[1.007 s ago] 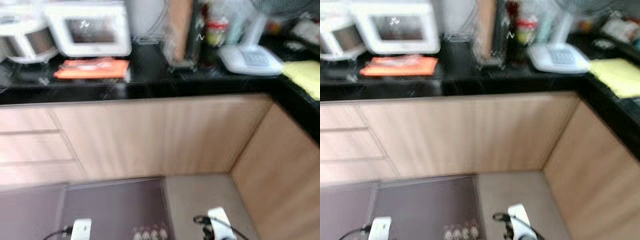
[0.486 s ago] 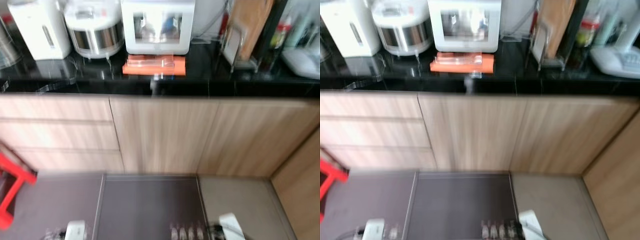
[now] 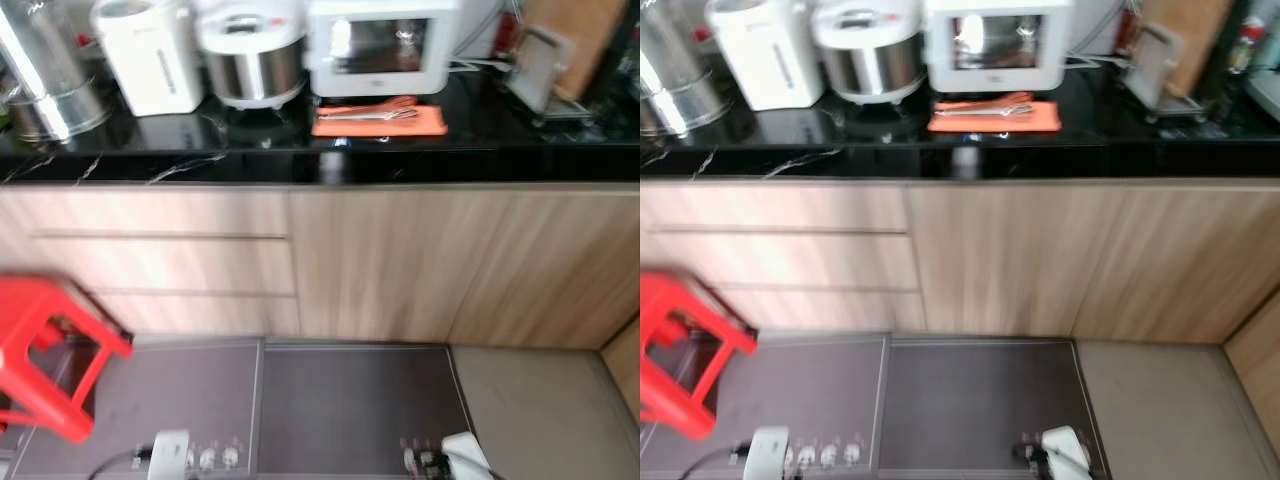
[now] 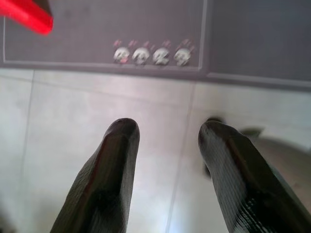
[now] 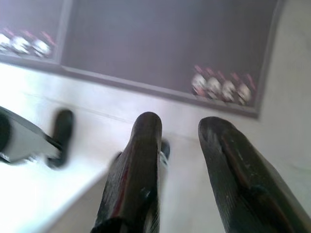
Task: Kitchen organization
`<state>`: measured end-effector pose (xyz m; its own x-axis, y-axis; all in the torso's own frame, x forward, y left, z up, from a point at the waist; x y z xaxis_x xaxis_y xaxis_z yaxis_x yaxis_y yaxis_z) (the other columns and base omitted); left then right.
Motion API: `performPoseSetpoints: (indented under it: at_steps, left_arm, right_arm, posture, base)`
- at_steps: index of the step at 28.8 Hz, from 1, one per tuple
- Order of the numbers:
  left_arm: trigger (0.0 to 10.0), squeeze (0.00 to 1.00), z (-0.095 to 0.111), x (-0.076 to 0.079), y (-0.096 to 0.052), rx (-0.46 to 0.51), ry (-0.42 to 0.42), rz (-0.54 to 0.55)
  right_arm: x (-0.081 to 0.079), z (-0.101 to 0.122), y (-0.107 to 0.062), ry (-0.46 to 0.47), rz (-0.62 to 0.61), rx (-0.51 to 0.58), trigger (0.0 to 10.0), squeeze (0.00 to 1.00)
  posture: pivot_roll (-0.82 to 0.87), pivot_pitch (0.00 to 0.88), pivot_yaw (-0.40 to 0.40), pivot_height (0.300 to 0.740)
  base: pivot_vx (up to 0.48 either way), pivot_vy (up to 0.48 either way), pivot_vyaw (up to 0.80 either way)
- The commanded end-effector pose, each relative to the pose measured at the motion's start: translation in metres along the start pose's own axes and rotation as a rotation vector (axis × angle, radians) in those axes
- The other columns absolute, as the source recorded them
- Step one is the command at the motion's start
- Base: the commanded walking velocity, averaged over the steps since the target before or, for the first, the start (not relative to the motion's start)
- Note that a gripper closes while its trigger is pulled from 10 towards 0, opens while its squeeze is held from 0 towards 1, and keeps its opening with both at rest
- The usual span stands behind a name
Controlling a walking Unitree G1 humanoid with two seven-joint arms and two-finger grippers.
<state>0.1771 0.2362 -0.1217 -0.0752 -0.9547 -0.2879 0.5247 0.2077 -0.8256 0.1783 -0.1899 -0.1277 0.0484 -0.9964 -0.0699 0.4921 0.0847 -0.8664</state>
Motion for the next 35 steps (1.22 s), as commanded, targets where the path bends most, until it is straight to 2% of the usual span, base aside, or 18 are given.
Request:
performPoseSetpoints:
  at_steps: [1,5,17,21,23,26,35]
  left_arm:
    - [10.0,0.00,0.010,0.002,0.001,0.027,0.002,0.000]
    - [10.0,0.00,0.010,0.002,0.001,0.028,0.005,0.001]
    - [10.0,0.00,0.009,0.006,0.001,0.032,0.011,-0.007]
    - [10.0,0.00,0.009,0.008,0.001,0.032,0.017,-0.012]
    - [10.0,0.00,0.008,0.010,0.000,0.032,0.024,-0.015]
    - [10.0,0.00,0.008,0.011,0.000,0.032,0.032,-0.018]
    - [10.0,0.00,0.009,0.013,0.000,0.033,0.049,-0.023]
  right_arm:
    - [0.009,-0.003,-0.002,-0.006,-0.021,-0.008,10.0,0.00]
    - [0.001,0.000,0.000,-0.006,-0.014,-0.002,10.0,0.00]
    - [0.001,-0.001,0.000,-0.020,-0.020,-0.004,10.0,0.00]
    - [-0.009,0.004,0.003,-0.028,-0.007,0.002,10.0,0.00]
    - [-0.022,0.010,0.006,-0.038,0.009,0.009,10.0,0.00]
    - [-0.027,0.012,0.007,-0.040,0.017,0.012,10.0,0.00]
    - [-0.031,0.014,0.007,-0.053,0.031,0.018,10.0,0.00]
  posture:
    - [-0.10,0.000,0.024,0.740]
    - [-0.09,0.000,0.022,0.740]
    - [-0.09,0.000,0.015,0.740]
    - [-0.09,0.000,0.015,0.740]
    - [-0.09,0.000,0.017,0.740]
    - [-0.09,0.000,0.017,0.740]
    - [-0.08,0.000,0.020,0.740]
  base:
    - [0.000,0.480,0.00]
    - [0.000,0.480,0.00]
    - [0.000,0.480,0.00]
    - [0.000,0.480,0.00]
    - [0.000,0.480,0.00]
    - [0.000,0.480,0.00]
    - [0.000,0.480,0.00]
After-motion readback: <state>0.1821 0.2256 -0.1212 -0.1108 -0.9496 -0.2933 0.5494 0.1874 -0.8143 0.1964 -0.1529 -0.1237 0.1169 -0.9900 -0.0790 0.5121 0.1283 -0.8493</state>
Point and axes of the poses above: a point about 5 cm out from each wrist's last joint towards the gripper, its own y axis pointing out of the wrist towards the gripper, its own z axis along the axis of the wrist's last joint, x = y × z, the point moved 4 cm from there along y, pointing out of the wrist towards the gripper, and after that the axes turned 13 degrees about y, right-handed, at the moved point
